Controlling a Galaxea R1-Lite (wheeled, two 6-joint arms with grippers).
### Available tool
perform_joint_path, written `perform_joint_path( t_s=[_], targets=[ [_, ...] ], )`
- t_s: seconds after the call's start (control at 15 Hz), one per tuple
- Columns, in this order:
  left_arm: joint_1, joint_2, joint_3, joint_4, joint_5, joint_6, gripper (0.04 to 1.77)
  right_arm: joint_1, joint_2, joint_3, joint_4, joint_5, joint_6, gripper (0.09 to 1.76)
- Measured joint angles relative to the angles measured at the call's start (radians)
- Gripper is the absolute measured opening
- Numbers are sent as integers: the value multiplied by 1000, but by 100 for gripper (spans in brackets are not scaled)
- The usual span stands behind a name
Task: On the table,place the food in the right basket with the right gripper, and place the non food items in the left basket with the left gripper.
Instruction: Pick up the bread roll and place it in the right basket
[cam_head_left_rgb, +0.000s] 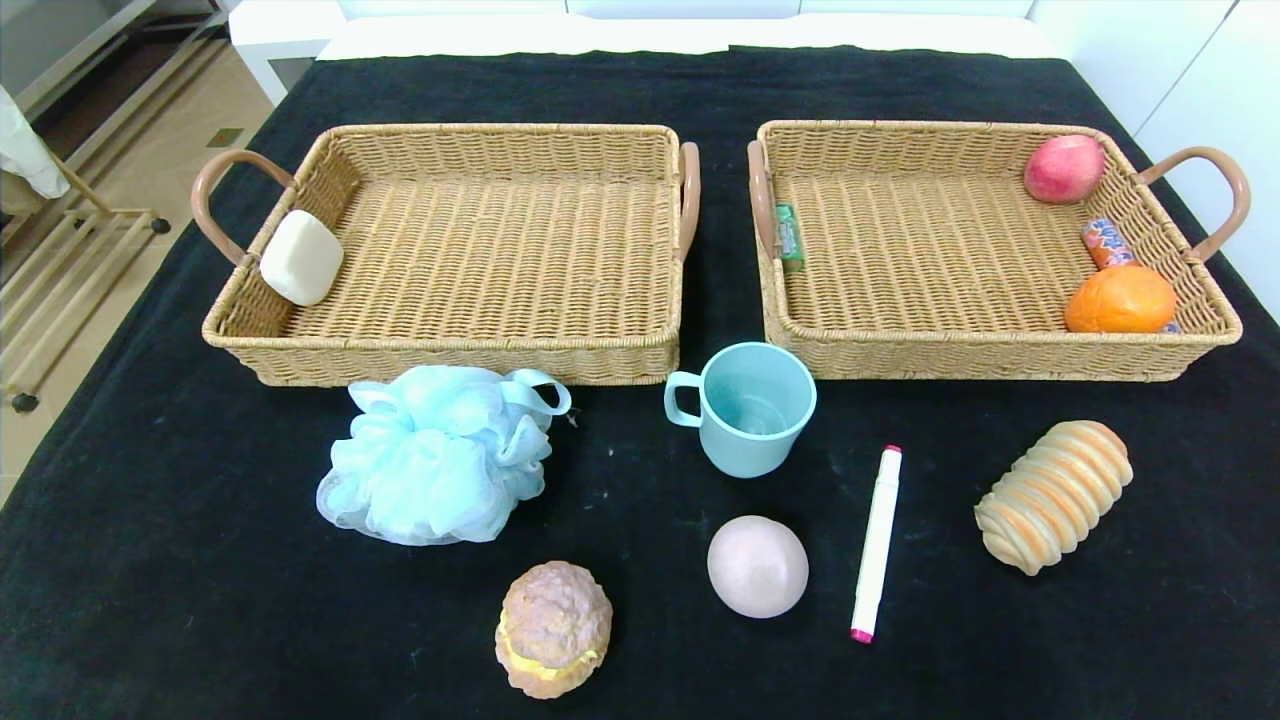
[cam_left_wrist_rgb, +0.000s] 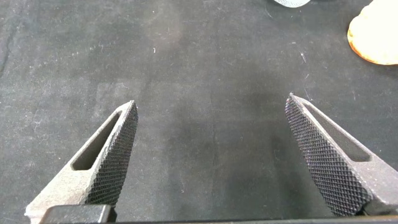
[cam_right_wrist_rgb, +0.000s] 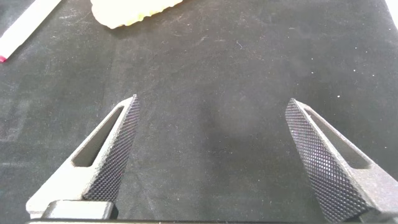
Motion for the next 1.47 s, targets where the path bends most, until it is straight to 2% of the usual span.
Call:
perform_joint_path(
  t_s=[0.13,0.27,0.53,0.67,0.8,1.0,1.13,1.27,1.47],
  targets=[
    [0,0,-13,-9,-7,-21,172,0,0,-11,1,-1,11,171],
    [0,10,-94,2,-44,-77,172,0,14,-90,9,25,36,171],
    [-14,146,-259,14,-126,-99,172,21,160,-242,11,106,58,171],
    [-67,245,-340,14,-140,-98,172,80,264,-306,1,120,59,171],
    [-150,363,-415,13,-145,-97,172,164,379,-357,-30,122,59,171],
    [-300,539,-505,-1,-155,-95,172,251,566,-404,-154,123,54,171],
    [-372,649,-540,-57,-160,-94,172,299,687,-424,-254,121,49,171],
    [-412,768,-561,-150,-180,-93,172,371,788,-452,-299,106,46,171],
    [-433,930,-609,-239,-239,-89,172,501,905,-502,-316,18,48,171]
  ],
)
